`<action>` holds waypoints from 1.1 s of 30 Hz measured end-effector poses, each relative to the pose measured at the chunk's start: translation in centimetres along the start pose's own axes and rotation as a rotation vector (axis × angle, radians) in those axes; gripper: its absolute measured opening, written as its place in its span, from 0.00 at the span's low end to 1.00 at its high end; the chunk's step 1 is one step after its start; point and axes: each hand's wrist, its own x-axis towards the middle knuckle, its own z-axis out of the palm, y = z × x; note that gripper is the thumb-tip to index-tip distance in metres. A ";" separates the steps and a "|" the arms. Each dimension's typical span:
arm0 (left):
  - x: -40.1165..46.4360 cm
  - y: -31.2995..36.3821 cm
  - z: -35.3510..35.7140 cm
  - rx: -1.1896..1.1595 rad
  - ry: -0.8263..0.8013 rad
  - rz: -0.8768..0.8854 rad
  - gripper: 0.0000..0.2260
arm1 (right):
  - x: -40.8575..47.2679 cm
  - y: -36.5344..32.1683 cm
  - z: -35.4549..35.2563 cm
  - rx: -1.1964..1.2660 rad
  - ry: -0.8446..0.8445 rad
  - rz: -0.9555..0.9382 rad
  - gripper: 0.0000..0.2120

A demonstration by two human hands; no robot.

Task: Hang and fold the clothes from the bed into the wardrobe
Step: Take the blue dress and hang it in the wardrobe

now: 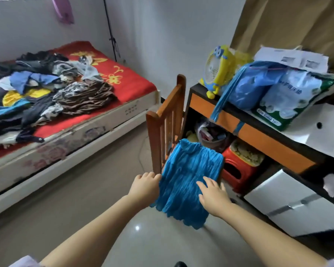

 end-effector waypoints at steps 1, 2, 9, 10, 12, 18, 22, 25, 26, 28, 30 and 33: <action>1.7 1.5 0.0 0.002 -0.018 0.028 0.16 | 0.6 1.8 -0.2 0.013 -0.008 0.024 0.25; 3.3 2.8 0.0 0.005 -0.039 0.054 0.16 | 1.3 3.5 -0.4 0.027 -0.018 0.047 0.25; 13.0 6.9 1.2 0.003 -0.208 0.156 0.18 | 7.0 10.9 0.2 0.157 -0.085 0.171 0.24; 14.5 7.1 1.4 0.008 -0.232 0.166 0.19 | 8.0 11.8 0.3 0.172 -0.096 0.193 0.25; 18.1 7.3 2.1 0.012 -0.270 0.181 0.19 | 10.5 13.5 0.4 0.198 -0.110 0.241 0.25; 31.2 8.6 5.7 -0.101 -0.457 0.127 0.17 | 20.4 16.9 1.8 0.400 -0.120 0.354 0.24; 39.2 9.0 10.4 -0.099 -0.513 0.046 0.18 | 27.6 19.3 5.1 0.515 -0.137 0.388 0.25; 45.5 9.2 15.0 0.002 -0.467 0.094 0.17 | 33.9 21.8 8.0 0.522 -0.093 0.408 0.25; 47.5 9.1 16.5 0.034 -0.429 0.116 0.17 | 36.0 22.6 9.0 0.524 -0.059 0.411 0.25; 51.1 8.8 19.5 0.073 -0.341 0.139 0.21 | 39.6 23.7 10.8 0.553 0.027 0.434 0.26; 53.8 8.4 22.4 0.062 -0.304 0.111 0.28 | 42.7 24.5 12.6 0.621 0.131 0.495 0.30; 55.8 8.2 26.0 -0.079 -0.327 -0.024 0.35 | 46.0 24.5 14.9 0.817 0.257 0.610 0.37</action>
